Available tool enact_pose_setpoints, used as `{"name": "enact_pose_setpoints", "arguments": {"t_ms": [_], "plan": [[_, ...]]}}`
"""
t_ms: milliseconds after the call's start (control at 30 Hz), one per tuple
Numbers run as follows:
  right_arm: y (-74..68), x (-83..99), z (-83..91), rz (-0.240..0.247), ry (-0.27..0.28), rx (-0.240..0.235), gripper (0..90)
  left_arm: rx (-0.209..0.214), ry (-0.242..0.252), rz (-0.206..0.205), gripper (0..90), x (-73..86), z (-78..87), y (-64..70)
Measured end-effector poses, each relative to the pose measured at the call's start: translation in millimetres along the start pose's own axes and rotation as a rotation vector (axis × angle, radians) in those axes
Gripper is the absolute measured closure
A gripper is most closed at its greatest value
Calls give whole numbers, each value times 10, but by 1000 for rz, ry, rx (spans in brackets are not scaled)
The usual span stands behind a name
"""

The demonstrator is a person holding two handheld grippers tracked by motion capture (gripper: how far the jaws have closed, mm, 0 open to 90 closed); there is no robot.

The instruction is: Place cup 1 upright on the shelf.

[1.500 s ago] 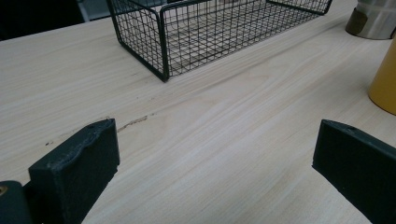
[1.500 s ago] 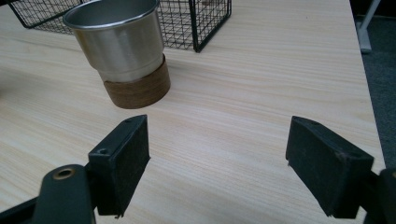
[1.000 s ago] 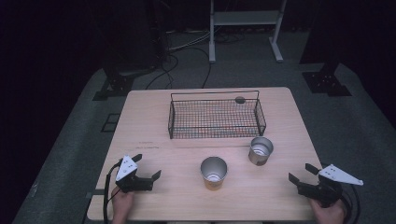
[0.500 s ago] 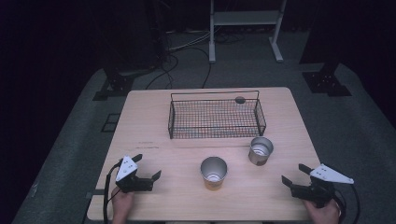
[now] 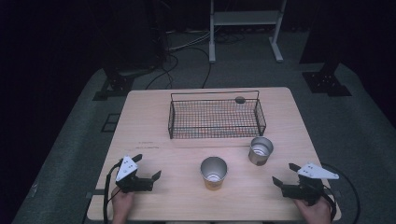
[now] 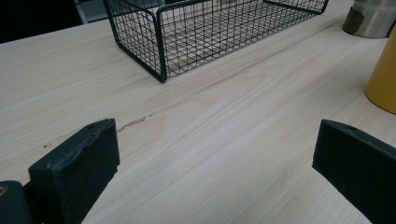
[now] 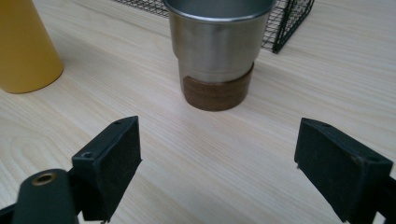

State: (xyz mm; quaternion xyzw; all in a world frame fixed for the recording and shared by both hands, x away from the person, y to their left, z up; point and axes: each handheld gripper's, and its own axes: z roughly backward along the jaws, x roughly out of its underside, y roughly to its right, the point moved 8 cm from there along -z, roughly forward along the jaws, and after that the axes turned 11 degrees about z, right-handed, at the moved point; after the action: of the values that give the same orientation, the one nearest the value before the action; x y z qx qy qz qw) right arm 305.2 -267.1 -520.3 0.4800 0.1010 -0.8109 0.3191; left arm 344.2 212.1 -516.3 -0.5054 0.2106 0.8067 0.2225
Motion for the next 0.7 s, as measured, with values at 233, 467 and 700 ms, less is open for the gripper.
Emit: {"name": "enact_pose_setpoints", "arguments": {"t_ms": [233, 467, 700], "plan": [[-45, -83, -101, 22, -25, -32, 130, -1, -2, 1, 0, 2, 4, -4], [-44, -149, -193, 26, -41, -48, 117, -2, -1, 1, 0, 2, 2, -3], [-15, -164, -285, 18, -76, -44, 92, 0, -3, 1, 0, 1, 5, -6]]}}
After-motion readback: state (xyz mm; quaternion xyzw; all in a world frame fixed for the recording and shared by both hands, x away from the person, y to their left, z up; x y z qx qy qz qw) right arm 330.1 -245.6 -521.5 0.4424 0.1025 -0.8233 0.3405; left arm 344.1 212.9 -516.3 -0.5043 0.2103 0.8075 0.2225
